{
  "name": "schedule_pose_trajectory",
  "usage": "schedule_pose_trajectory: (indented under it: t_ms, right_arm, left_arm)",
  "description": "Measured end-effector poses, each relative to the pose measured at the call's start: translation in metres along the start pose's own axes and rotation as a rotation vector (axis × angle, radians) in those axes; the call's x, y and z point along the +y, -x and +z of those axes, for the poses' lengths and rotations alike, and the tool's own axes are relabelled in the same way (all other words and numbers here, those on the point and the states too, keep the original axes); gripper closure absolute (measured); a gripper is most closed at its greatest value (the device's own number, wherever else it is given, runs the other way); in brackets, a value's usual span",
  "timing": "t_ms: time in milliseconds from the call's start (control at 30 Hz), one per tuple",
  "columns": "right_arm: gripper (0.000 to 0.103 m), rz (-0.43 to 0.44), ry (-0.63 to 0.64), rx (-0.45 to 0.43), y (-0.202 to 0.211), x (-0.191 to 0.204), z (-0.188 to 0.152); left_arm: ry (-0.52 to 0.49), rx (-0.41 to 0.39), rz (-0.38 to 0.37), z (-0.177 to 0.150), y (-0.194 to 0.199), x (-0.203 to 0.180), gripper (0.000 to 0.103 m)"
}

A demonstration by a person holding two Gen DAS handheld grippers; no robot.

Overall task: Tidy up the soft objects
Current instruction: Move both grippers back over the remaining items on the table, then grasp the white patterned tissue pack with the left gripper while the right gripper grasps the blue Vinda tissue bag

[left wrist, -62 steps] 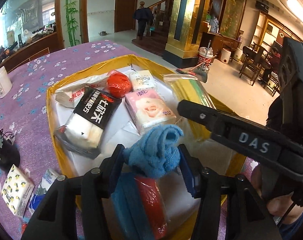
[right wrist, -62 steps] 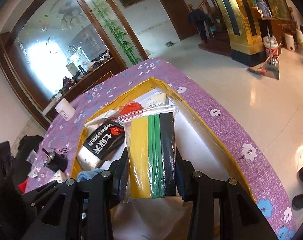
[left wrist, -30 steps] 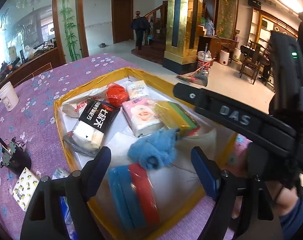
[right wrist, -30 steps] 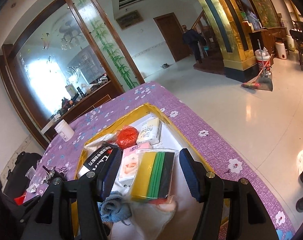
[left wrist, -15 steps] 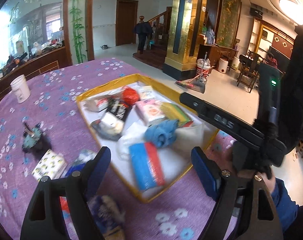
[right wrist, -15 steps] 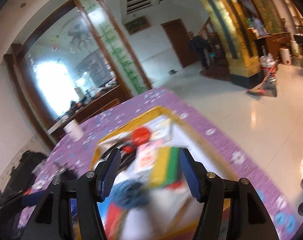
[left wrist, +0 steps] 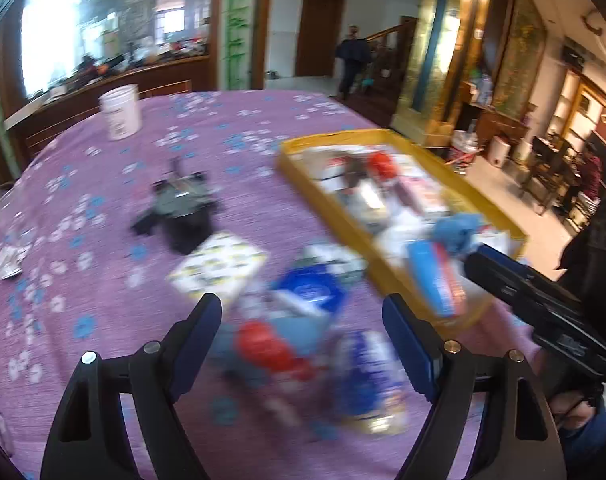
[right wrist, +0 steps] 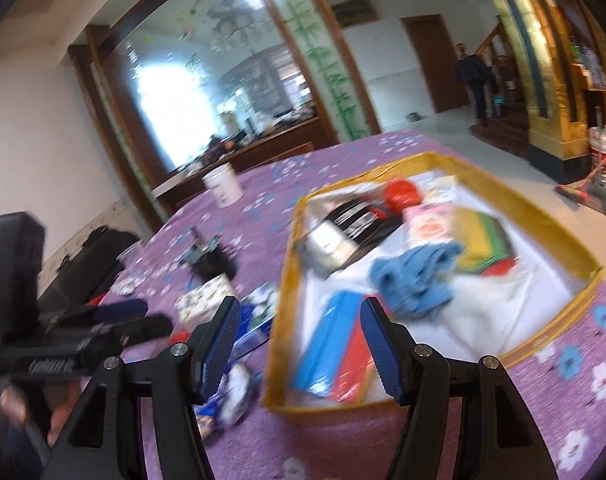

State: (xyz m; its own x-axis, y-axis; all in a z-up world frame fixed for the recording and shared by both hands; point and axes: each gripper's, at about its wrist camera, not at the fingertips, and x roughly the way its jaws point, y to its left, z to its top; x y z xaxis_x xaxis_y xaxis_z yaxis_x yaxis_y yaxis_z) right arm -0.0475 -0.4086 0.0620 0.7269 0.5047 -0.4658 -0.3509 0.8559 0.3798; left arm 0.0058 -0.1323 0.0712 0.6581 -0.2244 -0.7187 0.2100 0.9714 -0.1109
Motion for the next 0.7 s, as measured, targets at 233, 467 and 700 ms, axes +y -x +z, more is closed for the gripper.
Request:
schedule_pose_trajectory:
  t_ms: [233,467,700]
  right_arm:
    - [0.03,0.071,0.082,0.027,-0.006,0.019,-0.007]
    - [0.028,0.105,0.066,0.032,-0.01,0.016,-0.007]
    - [0.027,0.111,0.067,0.037,-0.011,0.018,-0.007]
  left_arm:
    - [0.028,0.09,0.095,0.009,-0.026,0.051,0.021]
    - [-0.059,0.207,0.127,0.019,-0.075,0.053,0.021]
    - [-0.06,0.191,0.16,0.023,-0.093,0.048,0.027]
